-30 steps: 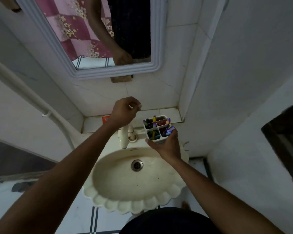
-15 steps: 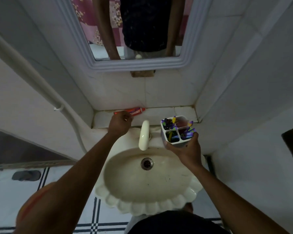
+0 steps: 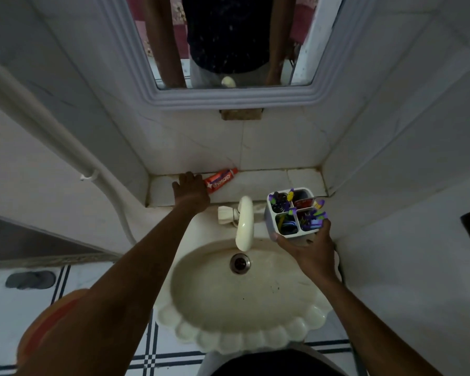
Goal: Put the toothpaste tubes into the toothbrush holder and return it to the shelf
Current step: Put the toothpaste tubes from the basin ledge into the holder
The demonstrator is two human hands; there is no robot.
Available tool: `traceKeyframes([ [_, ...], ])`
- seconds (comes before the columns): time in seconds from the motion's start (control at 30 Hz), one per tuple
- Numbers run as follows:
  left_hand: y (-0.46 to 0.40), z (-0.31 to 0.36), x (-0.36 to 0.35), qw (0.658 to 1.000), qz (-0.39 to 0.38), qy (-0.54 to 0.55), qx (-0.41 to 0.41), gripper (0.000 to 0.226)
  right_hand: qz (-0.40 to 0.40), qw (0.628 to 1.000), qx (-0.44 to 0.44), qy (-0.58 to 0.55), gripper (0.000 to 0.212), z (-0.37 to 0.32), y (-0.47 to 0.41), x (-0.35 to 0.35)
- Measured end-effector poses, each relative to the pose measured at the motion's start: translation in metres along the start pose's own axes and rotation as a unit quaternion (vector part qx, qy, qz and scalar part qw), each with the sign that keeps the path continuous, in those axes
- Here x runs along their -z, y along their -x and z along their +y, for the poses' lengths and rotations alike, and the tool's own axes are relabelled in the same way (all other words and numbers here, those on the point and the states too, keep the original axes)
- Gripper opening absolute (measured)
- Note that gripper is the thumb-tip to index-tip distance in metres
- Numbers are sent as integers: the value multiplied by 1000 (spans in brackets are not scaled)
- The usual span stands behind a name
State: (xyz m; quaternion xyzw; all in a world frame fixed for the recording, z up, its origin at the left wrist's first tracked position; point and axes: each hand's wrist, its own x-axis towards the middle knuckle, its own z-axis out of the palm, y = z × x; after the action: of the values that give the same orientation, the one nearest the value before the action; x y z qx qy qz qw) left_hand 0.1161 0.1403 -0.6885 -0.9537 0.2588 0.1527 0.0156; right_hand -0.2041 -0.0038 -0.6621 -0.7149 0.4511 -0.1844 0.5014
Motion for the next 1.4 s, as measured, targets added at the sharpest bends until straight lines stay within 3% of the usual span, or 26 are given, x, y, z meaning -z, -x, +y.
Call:
traceKeyframes([
  [0.13, 4, 0, 0, 999, 42, 10, -3, 50, 4, 1000, -1, 0, 113, -2, 1, -2],
  [0.33, 43, 14, 43, 962, 213, 155, -70, 16, 6, 1000, 10, 12, 108, -1, 2, -2],
  [0.6, 113, 74, 131, 859, 350, 321, -190, 29, 3, 1000, 8, 13, 111, 3, 0, 1],
  [0.73, 141, 98, 153, 811, 334, 441, -189, 31, -8, 1000, 6, 22, 119, 6, -3, 1],
  [0.93, 169, 127, 138, 852, 208, 438, -198, 34, -27, 999, 11, 22, 119, 4, -3, 9],
  [1.07, 179, 137, 110, 886, 198, 372, -193, 32, -44, 999, 17, 20, 118, 4, -2, 15],
  [1.23, 177, 144, 90, 905, 187, 356, -137, 30, -50, 998, 13, 29, 128, 6, -3, 16],
  [1.4, 179, 144, 84, 959, 148, 196, -137, 22, -55, 998, 10, 29, 136, 5, -4, 18],
])
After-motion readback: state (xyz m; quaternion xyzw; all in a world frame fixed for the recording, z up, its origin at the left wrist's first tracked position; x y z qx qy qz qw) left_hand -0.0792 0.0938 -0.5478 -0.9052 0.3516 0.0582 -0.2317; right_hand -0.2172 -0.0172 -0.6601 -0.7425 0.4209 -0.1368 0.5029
